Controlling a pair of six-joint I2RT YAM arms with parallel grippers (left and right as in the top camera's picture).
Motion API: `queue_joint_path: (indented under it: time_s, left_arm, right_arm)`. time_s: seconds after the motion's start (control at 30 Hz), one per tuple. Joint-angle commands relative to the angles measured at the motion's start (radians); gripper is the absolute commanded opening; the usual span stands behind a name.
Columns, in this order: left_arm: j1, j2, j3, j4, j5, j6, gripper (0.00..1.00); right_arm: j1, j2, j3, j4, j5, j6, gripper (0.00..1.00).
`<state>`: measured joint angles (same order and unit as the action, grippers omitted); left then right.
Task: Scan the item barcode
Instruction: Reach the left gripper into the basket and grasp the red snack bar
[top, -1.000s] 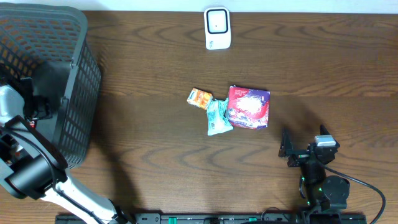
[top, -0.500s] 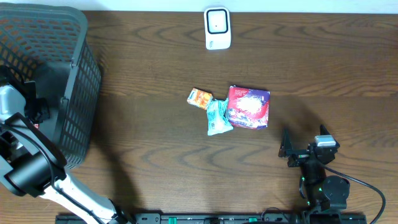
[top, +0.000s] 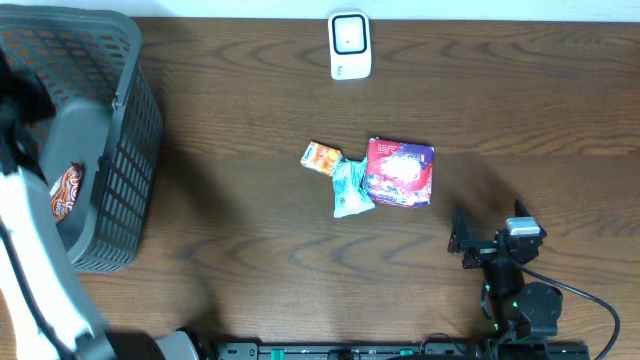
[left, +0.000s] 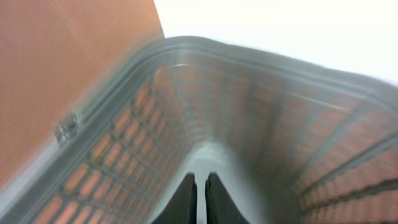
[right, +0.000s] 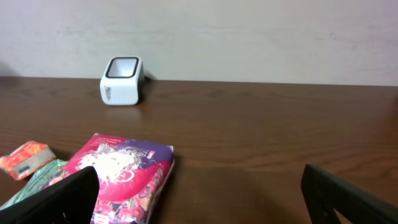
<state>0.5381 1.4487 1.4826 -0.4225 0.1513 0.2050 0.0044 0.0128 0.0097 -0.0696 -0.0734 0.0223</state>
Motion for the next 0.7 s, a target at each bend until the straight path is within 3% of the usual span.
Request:
queue_joint_path:
  time_s: [0.0,0.07,0.13,0.17,0.27,0.37,0.53,0.67]
  left_arm:
    - [-0.026,-0.099,0.003,0.055,0.132,-0.18,0.07]
    - [-0.032,-0.134,0.003,0.062,0.114,-0.175,0.11]
    - [-0.032,-0.143,0.003,0.034,0.059,-0.161,0.48]
    - [-0.032,-0.142,0.002,0.008,0.028,-0.136,0.61]
    - [-0.032,-0.111,-0.007,-0.086,-0.071,-0.022,0.82]
    - [-0.032,-0.058,-0.036,-0.148,-0.149,0.103,0.9]
    - [-0.027,0.077,-0.104,-0.186,-0.298,0.285,0.9]
    - [-0.01,0.213,-0.14,-0.241,-0.328,0.422,0.9]
  right_arm:
    - [0.009,0.0,-0.004,-0.001,0.004,0.014,0.99]
    - [0.009,0.0,-0.004,-0.001,0.004,0.014,0.99]
    - [0.009,0.0,-0.004,-0.001,0.004,0.014,0.99]
    - [0.009,0.0,-0.004,-0.001,0.004,0.014,0.99]
    - [0.009,0.0,-0.004,-0.001,0.004,0.014,0.99]
    - [0.009,0.0,-0.004,-0.001,0.004,0.014,0.99]
    - [0.009,0.0,-0.004,-0.001,0.004,0.014,0.99]
    - [0.009,0.0,-0.004,-0.001,0.004,0.014,0.99]
